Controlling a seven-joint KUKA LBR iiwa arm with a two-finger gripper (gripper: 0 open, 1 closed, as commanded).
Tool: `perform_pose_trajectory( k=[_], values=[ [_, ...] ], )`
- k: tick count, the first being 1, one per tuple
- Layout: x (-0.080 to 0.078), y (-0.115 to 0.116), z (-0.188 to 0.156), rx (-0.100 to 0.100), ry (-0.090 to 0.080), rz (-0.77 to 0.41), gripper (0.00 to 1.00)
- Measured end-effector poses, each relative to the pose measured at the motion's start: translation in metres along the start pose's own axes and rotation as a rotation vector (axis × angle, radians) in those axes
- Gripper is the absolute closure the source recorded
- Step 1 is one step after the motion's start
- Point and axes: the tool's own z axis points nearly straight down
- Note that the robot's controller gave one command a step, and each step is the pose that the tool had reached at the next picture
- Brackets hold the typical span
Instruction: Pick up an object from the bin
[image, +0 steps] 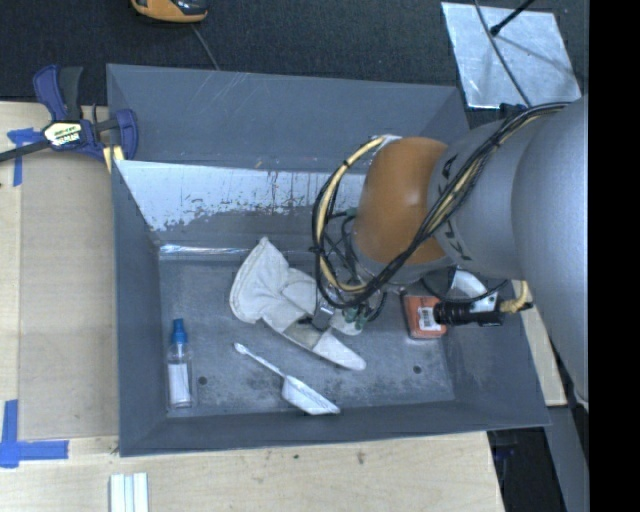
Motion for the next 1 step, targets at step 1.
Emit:
perform_pose_trajectory(
  k=[1],
  values=[
    [-0.0008,0.0003,-0.0207,-0.003,-0.005,-0.001,1.00]
  ],
)
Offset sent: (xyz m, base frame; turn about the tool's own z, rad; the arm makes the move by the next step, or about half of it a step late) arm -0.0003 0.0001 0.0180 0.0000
